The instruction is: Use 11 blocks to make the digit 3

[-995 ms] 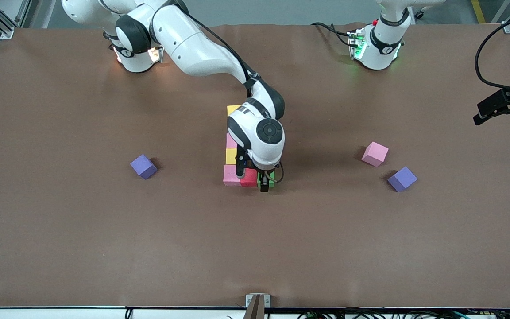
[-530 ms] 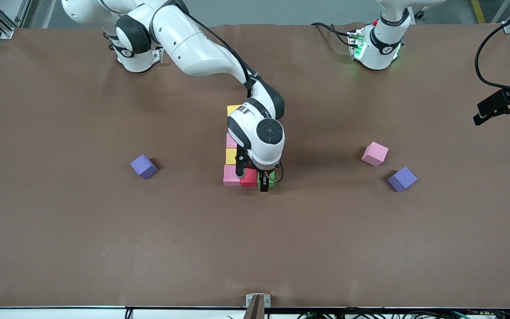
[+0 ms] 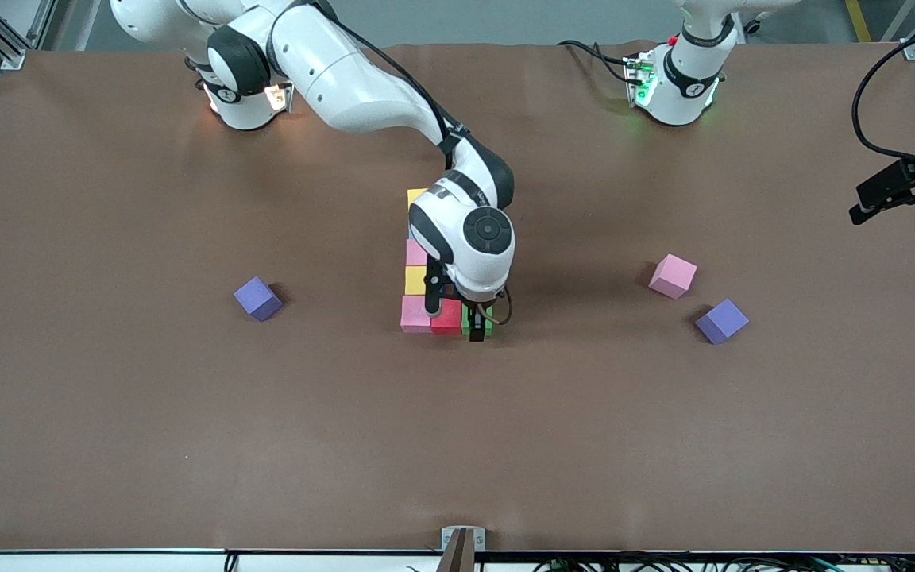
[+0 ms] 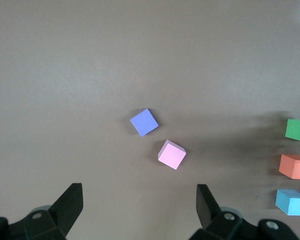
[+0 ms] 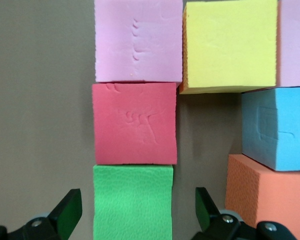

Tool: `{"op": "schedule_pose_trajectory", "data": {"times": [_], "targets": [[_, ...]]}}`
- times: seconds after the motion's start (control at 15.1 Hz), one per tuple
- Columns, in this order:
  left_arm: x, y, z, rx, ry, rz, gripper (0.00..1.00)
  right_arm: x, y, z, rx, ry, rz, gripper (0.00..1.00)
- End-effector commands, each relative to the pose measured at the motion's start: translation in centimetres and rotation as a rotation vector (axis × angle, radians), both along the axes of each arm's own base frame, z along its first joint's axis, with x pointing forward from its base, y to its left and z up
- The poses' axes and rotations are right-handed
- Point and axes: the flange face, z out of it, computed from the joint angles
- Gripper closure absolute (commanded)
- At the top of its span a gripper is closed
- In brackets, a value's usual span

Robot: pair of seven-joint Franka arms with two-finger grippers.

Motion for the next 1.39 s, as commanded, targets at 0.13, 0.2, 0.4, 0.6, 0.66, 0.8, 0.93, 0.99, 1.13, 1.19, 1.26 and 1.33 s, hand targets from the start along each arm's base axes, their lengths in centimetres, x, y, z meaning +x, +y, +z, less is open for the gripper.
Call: {"op": "schedule_pose_trajectory", "data": {"times": [0.13, 0.2, 0.4, 0.6, 0.66, 0.8, 0.93, 0.99, 1.13, 1.19, 1.26, 1.33], "targets": [[-0.1, -0.1, 0.6, -0.006, 0.004, 0.003, 0.0, 1.3, -1.3, 5.7, 0.013, 0.006, 0.009, 0.0], [-0.1, -0.2, 0.6, -0.006, 0.002, 0.002, 0.0, 2.2, -2.4, 6.9, 0.025, 0.011, 0.009, 0.0], [-0.1, -0.2, 0.6, -0.006, 0.004, 0.002, 0.0, 4.5, -5.3, 9.9, 0.055, 0.012, 0.098, 0.0], [-0.1, -0.2, 0.6, -0.006, 0.002, 0.002, 0.0, 5.8, -8.8, 10.5, 0.02, 0.076, 0.221, 0.0], [-0.1, -0.2, 0.6, -0.006, 0.004, 0.002, 0.0, 6.7, -10.5, 10.6, 0.015, 0.09, 0.249, 0.0], [-0.1, -0.2, 0.6, -0.006, 0.002, 0.002, 0.0, 7.3, -13.1, 10.1, -0.002, 0.14, 0.34, 0.0], [-0.1, -0.2, 0.6, -0.006, 0.002, 0.002, 0.0, 8.0, -16.2, 11.3, 0.0, 0.179, 0.427, 0.0], [-0.1, -0.2, 0.6, -0.006, 0.002, 0.002, 0.0, 7.8, -17.8, 12.5, 0.002, 0.211, 0.471, 0.0], [-0.1, -0.3, 0.6, -0.006, 0.004, 0.0, 0.0, 7.5, -22.1, 15.0, 0.026, 0.247, 0.573, 0.0], [-0.1, -0.3, 0.6, -0.006, 0.002, 0.0, 0.0, 7.3, -24.3, 16.0, 0.04, 0.255, 0.625, 0.0], [-0.1, -0.3, 0.6, -0.006, 0.002, 0.0, 0.0, 7.0, -26.6, 16.7, 0.051, 0.264, 0.683, 0.0], [-0.1, -0.3, 0.6, -0.006, 0.002, 0.0, 0.0, 7.0, -28.9, 17.4, 0.064, 0.27, 0.735, 0.0]]}}
